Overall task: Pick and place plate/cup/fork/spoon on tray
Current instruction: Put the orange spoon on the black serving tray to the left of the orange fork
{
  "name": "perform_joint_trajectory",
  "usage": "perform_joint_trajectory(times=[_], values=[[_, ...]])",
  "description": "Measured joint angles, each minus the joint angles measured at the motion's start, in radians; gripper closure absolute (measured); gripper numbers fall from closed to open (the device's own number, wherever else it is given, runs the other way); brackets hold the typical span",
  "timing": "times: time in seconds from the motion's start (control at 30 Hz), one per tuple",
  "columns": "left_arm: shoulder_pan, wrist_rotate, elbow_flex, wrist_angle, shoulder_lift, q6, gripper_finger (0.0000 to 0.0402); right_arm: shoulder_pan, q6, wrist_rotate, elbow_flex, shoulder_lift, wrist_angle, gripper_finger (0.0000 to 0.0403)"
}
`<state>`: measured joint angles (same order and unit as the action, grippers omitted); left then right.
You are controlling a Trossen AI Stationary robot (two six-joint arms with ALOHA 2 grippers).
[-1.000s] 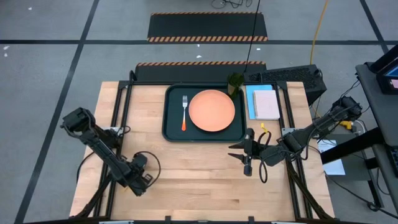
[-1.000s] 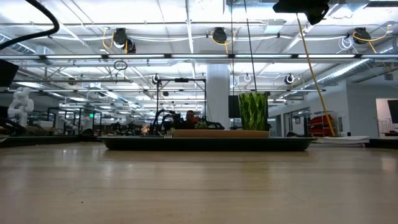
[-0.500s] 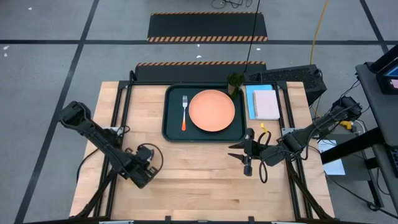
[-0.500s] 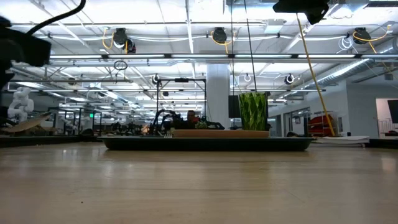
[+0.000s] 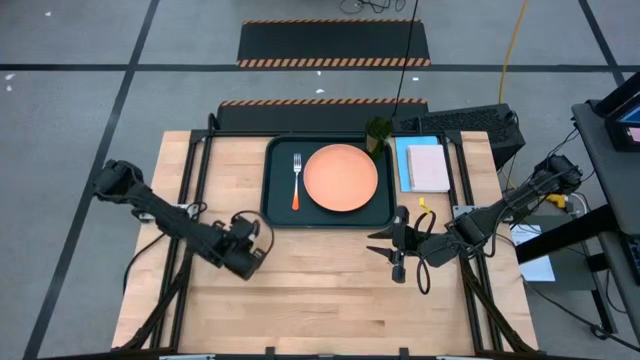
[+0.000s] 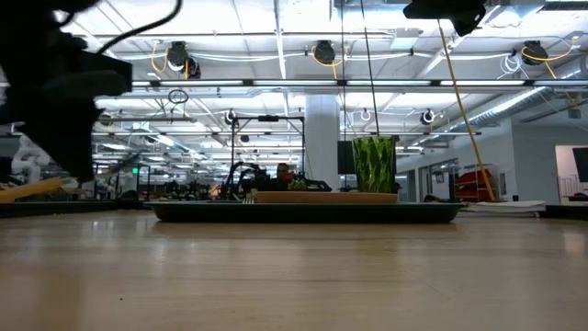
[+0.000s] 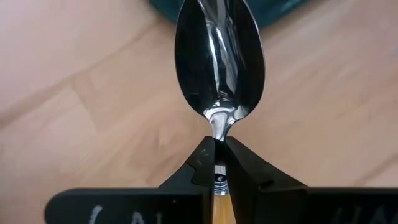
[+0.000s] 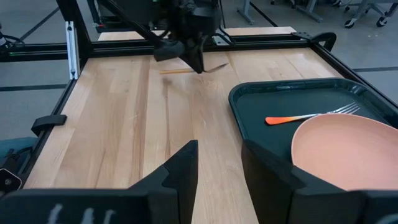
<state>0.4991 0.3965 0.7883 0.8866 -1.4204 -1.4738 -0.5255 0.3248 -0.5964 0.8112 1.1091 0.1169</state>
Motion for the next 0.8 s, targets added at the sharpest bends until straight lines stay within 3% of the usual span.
perform_joint_trajectory(times=[0.47, 0.8], values=[[-0.312, 0.016, 0.001, -0.385, 0.0, 0.395, 0.0376, 0.0, -0.025, 0.015, 0.0, 0.0, 0.0, 0.0284], [-0.54, 0.004, 0.001, -0.496, 0.0, 0.5, 0.0376, 0.0, -0.031, 0.026, -0.001, 0.0, 0.057, 0.0284]])
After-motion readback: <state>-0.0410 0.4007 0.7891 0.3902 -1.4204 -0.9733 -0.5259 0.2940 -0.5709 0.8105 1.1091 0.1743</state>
